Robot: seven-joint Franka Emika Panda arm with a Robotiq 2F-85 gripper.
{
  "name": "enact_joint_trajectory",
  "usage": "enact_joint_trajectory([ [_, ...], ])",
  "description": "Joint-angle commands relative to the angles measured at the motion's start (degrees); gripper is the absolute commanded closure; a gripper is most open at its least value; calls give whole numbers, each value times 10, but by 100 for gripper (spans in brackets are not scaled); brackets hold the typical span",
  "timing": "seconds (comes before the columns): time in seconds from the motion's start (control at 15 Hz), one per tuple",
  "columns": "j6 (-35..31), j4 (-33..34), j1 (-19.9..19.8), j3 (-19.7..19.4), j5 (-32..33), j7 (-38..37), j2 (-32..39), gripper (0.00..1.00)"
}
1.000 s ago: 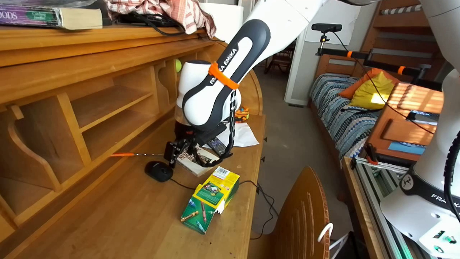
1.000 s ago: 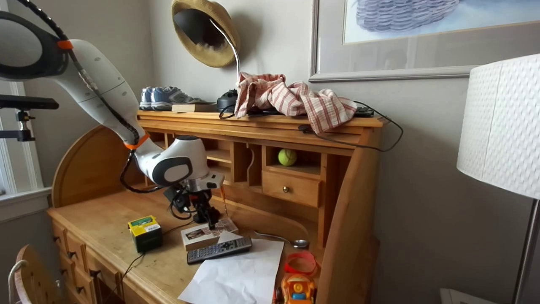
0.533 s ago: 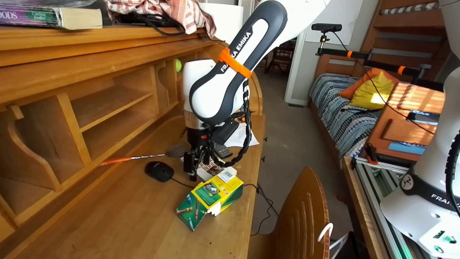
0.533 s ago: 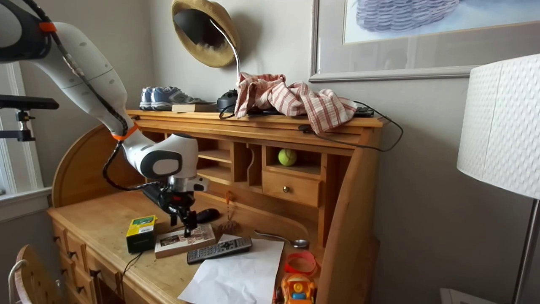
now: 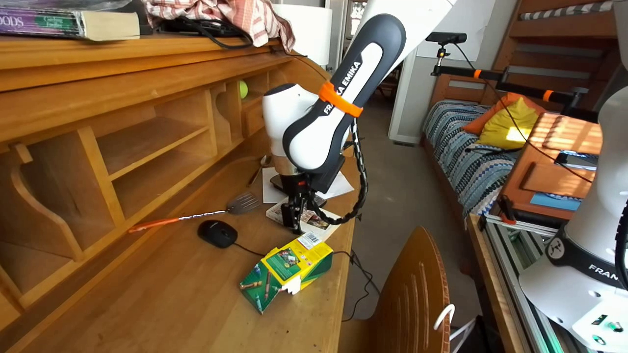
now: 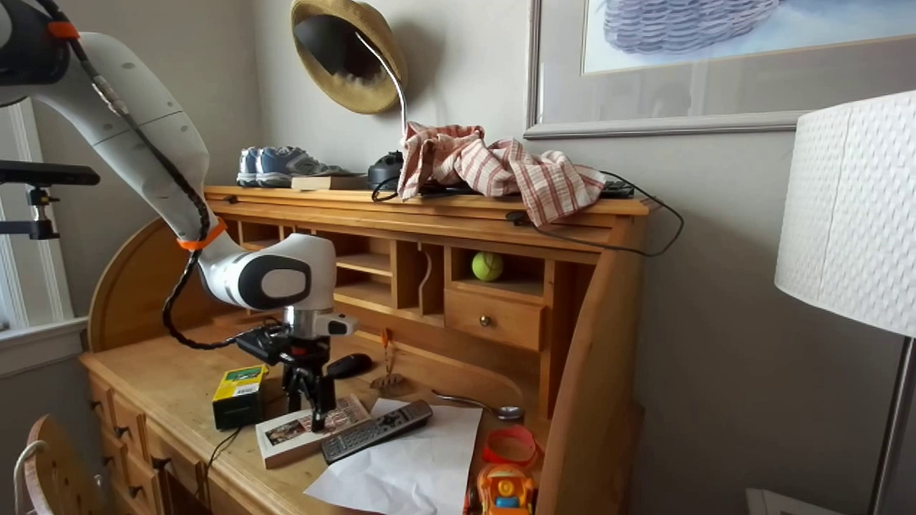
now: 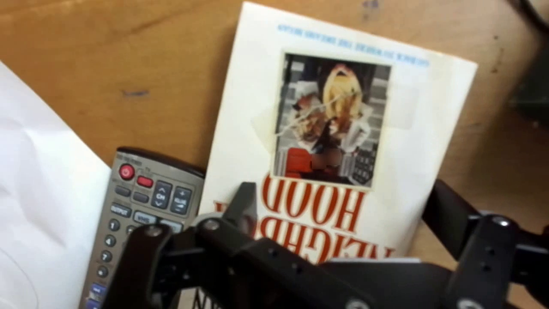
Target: Put the white book on the top shelf
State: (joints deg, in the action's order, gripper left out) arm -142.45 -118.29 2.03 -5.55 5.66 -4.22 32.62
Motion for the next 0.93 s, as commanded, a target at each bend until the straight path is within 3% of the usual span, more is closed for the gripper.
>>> enact_joint_trajectory([
  [0.0,45,-20,13,-13,31,-19,-11,0],
  [0.47,42,-13,-12,32,-12,15,-35,0],
  [0.87,52,-16,-12,39,-5,33,-44,0],
])
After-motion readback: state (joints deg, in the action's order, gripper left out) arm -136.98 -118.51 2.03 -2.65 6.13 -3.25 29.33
